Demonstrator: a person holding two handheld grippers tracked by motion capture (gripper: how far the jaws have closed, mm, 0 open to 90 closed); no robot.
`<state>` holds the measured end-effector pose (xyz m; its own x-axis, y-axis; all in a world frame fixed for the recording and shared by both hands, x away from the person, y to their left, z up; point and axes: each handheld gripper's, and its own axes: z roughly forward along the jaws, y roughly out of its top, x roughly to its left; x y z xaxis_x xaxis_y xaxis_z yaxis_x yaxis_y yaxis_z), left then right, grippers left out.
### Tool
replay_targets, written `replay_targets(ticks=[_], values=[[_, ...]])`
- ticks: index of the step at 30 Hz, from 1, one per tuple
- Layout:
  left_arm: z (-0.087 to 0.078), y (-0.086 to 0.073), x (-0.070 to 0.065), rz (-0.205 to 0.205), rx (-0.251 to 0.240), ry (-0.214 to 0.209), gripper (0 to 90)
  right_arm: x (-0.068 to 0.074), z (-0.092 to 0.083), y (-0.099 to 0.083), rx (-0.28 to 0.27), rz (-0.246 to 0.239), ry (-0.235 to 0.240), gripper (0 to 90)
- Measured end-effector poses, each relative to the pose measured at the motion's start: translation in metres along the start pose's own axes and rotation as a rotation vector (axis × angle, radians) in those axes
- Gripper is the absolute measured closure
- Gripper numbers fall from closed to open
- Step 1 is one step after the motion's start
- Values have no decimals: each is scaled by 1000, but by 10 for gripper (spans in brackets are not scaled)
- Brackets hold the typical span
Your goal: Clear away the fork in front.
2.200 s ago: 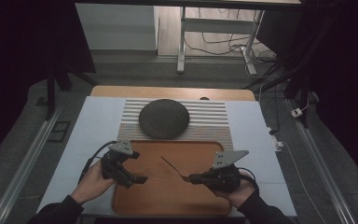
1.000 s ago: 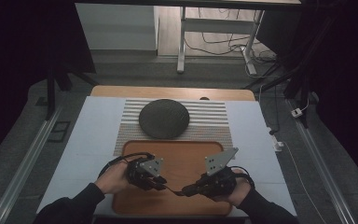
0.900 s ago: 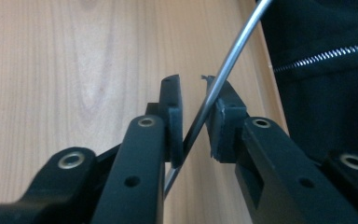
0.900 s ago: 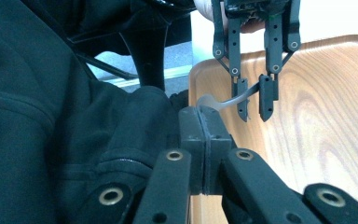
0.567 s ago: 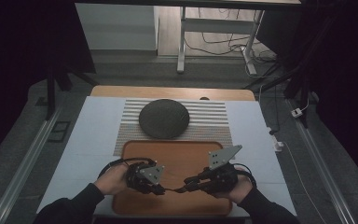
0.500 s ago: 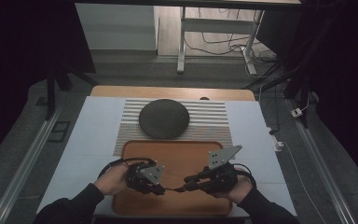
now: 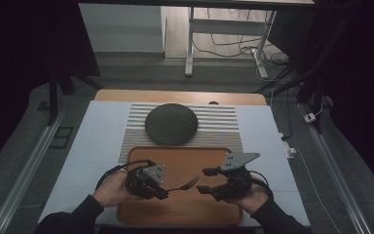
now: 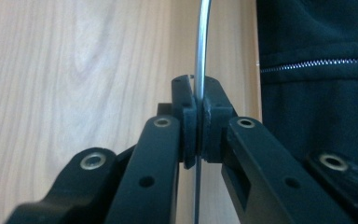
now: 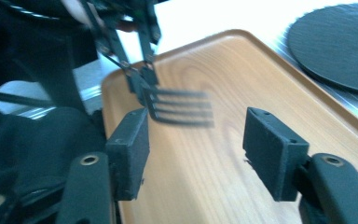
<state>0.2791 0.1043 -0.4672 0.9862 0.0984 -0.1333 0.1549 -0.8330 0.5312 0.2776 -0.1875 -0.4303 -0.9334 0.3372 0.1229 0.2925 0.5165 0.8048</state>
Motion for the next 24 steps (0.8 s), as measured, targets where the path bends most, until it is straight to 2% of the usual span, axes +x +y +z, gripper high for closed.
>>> replay_targets(ticks=[1, 3, 4, 6, 7, 8, 9, 10, 11, 12, 13, 16, 17, 19, 21, 22, 24], values=[[-2, -2, 0, -35, 5, 13, 855, 0, 0, -1, 6, 9, -21, 340], [-3, -4, -1, -69, 13, 33, 855, -1, 0, -3, 25, 28, -49, 297], [-3, -4, -1, -69, 13, 33, 855, -1, 0, -5, 29, 36, -61, 279], [-5, -8, -2, -110, 22, 49, 855, 0, 1, -8, 44, 40, -93, 234], [-5, -8, -2, -110, 22, 49, 855, 0, 1, -9, 50, 43, -103, 219], [-6, -9, -2, -135, 22, 53, 855, 1, 0, -10, 58, 47, -112, 203], [-8, -12, -2, -180, 28, 55, 856, 2, 0, -11, 58, 49, -122, 190], [-8, -12, -2, -180, 28, 55, 855, 2, -1, -12, 62, 46, -136, 179], [-8, -13, -3, -207, 26, 57, 855, 3, -1, -13, 65, 47, -146, 160], [-11, -15, -4, -243, 34, 67, 855, 3, -2, -15, 64, 54, -155, 149], [-11, -15, -4, -243, 34, 67, 855, 3, -3, -16, 63, 60, -163, 142], [-14, -21, -5, -289, 24, 71, 855, 3, -7, -19, 55, 65, -172, 126], [-15, -23, -5, -308, 18, 77, 855, 3, -10, -22, 49, 74, -193, 119], [-17, -26, -6, -343, 10, 80, 855, 3, -12, -24, 41, 78, -201, 108], [-17, -31, -7, -401, -9, 88, 855, 3, -17, -28, 36, 90, -223, 79], [-17, -31, -7, -401, -9, 88, 855, 3, -19, -30, 35, 94, -235, 61], [-16, -34, -8, -432, -13, 93, 854, 3, -20, -32, 37, 98, -246, 46]])
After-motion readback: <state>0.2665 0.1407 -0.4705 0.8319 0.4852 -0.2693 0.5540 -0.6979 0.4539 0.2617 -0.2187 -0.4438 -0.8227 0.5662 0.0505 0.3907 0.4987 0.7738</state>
